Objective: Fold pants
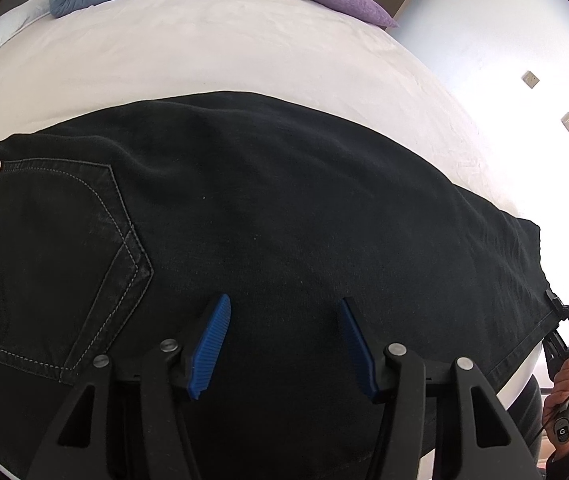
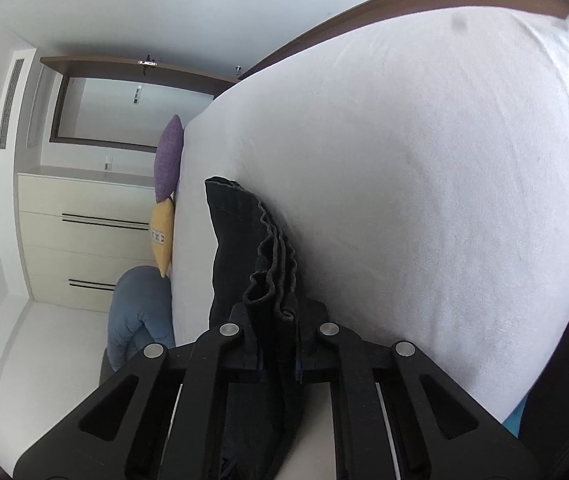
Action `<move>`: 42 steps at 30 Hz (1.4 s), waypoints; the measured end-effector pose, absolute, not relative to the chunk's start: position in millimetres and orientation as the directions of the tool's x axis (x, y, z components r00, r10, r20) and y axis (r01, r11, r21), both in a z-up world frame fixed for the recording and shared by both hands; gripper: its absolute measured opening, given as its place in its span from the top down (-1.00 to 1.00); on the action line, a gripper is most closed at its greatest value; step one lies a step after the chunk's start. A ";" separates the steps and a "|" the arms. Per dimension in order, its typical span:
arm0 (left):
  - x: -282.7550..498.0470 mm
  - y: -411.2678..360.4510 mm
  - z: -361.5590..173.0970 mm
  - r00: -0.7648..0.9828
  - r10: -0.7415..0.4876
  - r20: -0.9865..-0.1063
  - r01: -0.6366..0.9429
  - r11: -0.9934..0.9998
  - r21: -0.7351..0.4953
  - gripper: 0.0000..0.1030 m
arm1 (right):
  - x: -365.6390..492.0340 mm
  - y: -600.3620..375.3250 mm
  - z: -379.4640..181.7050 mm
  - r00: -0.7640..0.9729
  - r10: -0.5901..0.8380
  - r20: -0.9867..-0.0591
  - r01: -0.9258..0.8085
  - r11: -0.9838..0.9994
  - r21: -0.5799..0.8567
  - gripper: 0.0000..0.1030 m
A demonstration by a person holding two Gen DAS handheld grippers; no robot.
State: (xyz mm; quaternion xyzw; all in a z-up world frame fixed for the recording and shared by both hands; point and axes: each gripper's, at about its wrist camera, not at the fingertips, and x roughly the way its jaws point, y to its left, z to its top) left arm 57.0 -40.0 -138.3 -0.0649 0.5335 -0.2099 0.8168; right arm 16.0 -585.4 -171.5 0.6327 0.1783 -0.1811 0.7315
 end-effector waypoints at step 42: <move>119.8 -98.0 -118.6 0.080 -0.632 -0.770 0.272 0.757 -0.593 0.48 | 106.2 -206.5 -81.0 0.690 -0.109 -0.715 0.021 0.991 -0.130 0.85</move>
